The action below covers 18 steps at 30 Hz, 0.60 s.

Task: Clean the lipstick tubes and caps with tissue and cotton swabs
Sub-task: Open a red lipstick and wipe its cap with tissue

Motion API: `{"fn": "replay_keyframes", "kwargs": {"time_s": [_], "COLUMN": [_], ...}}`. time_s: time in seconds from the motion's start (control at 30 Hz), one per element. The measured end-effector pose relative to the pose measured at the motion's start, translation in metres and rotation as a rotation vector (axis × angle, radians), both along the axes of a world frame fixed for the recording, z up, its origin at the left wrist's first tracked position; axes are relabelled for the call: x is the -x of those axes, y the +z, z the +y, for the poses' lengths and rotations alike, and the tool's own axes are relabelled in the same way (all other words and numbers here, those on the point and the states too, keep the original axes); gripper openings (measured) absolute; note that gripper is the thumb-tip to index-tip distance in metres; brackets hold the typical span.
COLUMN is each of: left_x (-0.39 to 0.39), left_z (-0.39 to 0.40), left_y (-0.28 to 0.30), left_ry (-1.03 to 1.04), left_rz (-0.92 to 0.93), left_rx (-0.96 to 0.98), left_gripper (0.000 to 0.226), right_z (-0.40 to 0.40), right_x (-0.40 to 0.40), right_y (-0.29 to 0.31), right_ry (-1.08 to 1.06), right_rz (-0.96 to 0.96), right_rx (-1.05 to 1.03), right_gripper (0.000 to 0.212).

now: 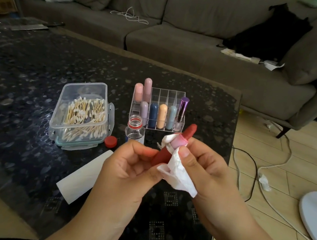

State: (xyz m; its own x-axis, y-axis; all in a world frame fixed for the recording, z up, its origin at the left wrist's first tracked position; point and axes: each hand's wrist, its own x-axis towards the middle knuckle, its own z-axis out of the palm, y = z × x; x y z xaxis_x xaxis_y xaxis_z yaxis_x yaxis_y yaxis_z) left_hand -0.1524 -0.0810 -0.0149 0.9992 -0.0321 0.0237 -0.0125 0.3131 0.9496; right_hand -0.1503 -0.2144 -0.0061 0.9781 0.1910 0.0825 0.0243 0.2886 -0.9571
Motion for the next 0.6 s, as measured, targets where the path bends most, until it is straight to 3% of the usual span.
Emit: {"fn": "replay_keyframes", "kwargs": {"time_s": [0.2,0.4,0.6], "left_x": [-0.0001,-0.0002,-0.0016], "left_z": [0.0037,0.0049,0.0048], "left_y": [-0.0019,0.0018,0.0036], "left_ry": [-0.211,-0.052,-0.004], "left_rz": [0.162,0.077,0.011], "left_rx": [0.005,-0.003,0.006], "left_gripper": [0.028,0.011,0.021], "right_z": [-0.0036,-0.0013,-0.0001], "right_x": [0.0002,-0.0003,0.0016], "right_y": [-0.0029,-0.0097,-0.0078], "right_ry": [0.055,-0.024,-0.006], "right_rz": [-0.012,-0.068,-0.034], "right_rx": [0.013,0.146,0.054], "right_gripper": [0.025,0.023,0.026]}}
